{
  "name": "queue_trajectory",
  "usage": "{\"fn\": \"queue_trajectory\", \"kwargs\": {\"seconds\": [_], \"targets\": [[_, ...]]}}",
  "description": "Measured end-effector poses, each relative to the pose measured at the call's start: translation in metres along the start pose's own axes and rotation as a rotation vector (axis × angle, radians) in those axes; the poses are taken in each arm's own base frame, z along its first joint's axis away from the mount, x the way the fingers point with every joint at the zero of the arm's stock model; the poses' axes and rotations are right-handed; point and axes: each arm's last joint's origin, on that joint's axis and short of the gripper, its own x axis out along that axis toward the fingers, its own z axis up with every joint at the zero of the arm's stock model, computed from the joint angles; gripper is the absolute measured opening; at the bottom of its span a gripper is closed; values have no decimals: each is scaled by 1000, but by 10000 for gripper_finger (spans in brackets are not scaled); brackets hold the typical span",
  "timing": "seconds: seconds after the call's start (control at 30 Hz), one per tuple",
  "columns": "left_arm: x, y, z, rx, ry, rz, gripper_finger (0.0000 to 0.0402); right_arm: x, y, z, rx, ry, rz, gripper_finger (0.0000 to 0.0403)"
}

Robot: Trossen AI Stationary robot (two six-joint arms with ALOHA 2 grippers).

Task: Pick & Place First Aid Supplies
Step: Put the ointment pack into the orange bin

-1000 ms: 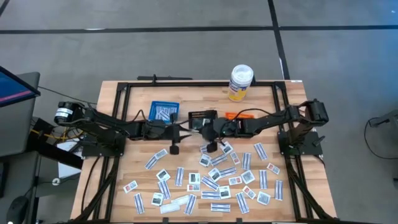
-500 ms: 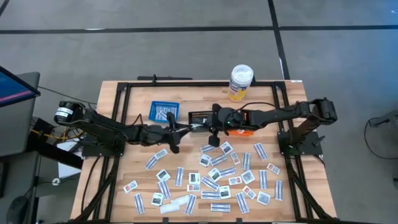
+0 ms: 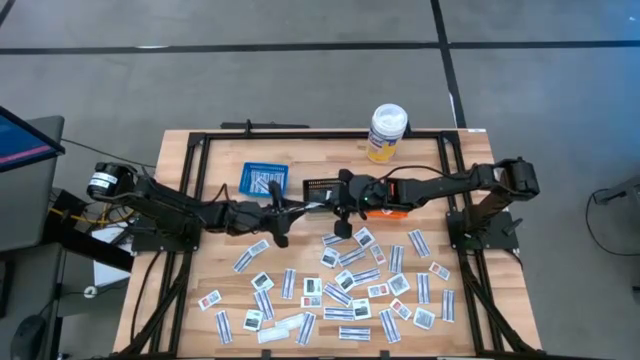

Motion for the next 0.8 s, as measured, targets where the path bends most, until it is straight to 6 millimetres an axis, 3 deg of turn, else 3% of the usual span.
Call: {"fn": "queue_trajectory", "kwargs": {"seconds": [0.17, 0.8], "targets": [[-3, -5, 4, 74, -16, -21, 105, 0, 0, 1, 31, -8, 0, 0], [0, 1, 2, 59, -15, 17, 105, -1, 15, 1, 36, -7, 38, 0]]}}
